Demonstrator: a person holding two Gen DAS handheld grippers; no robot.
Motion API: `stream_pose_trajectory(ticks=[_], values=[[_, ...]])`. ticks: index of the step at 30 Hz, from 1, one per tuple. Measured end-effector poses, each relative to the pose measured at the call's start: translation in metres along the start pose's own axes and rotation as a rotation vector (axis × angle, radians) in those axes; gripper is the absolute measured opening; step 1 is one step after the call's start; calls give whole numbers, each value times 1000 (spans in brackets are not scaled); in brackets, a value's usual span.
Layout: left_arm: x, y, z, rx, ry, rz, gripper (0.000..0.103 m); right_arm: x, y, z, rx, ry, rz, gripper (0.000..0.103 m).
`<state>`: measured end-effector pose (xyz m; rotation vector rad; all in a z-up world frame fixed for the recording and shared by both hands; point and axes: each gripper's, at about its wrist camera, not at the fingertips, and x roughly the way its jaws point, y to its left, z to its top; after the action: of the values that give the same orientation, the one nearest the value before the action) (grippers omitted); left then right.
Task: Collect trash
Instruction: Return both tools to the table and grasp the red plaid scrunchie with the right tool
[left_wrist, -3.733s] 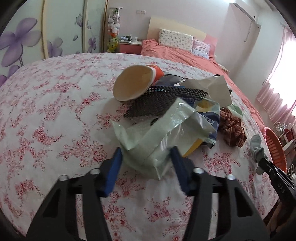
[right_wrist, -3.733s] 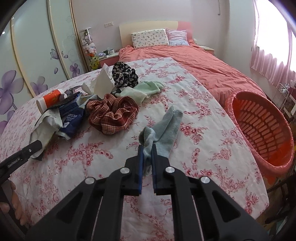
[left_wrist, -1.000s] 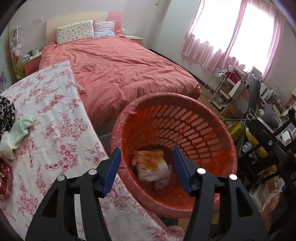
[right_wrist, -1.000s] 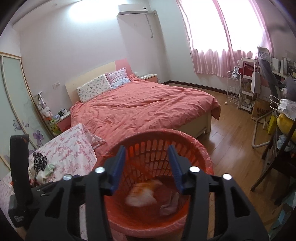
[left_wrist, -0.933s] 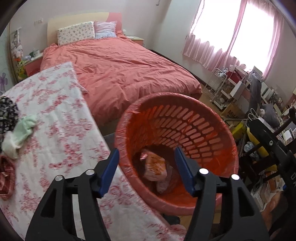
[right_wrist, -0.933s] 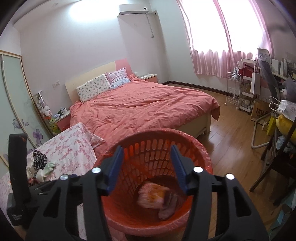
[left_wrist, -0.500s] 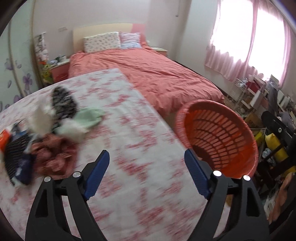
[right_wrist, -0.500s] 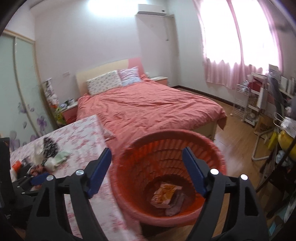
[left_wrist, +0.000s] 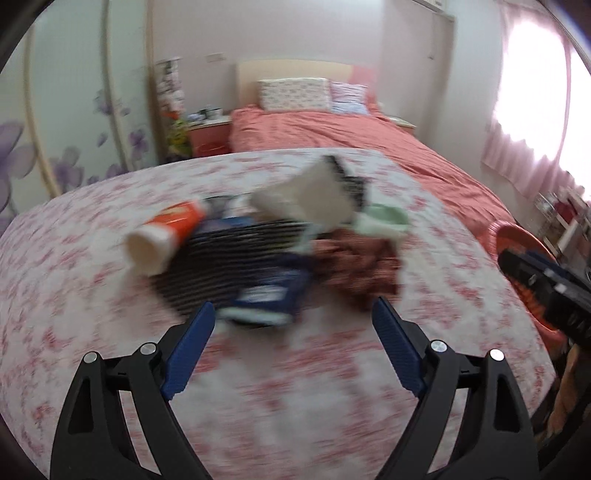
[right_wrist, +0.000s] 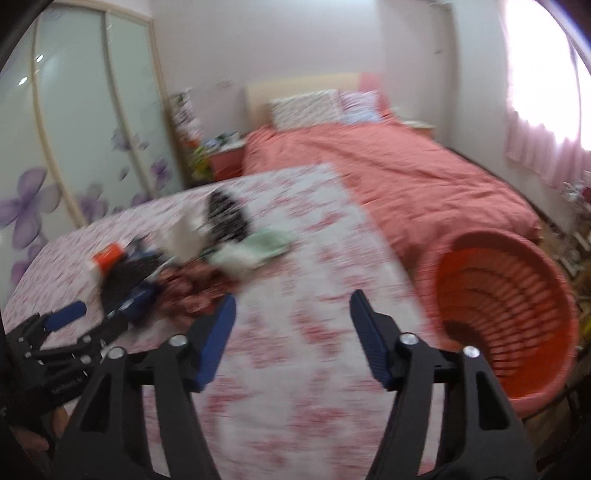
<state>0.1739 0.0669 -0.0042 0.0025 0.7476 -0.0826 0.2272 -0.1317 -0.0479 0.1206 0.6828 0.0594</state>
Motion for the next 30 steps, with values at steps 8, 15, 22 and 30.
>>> stream_pose_trajectory(ticks=[8, 15, 22, 30], values=[[-2, 54, -7, -101, 19, 29, 86, 40, 70, -4, -58, 87, 96, 39], [-3, 81, -21, -127, 34, 36, 86, 66, 103, 4, -106, 114, 82, 43], [1, 81, -25, -126, 57, -12, 86, 89, 107, -9, -175, 180, 14, 30], [6, 64, -21, -120, 60, -72, 86, 67, 84, -12, -137, 153, 40, 10]])
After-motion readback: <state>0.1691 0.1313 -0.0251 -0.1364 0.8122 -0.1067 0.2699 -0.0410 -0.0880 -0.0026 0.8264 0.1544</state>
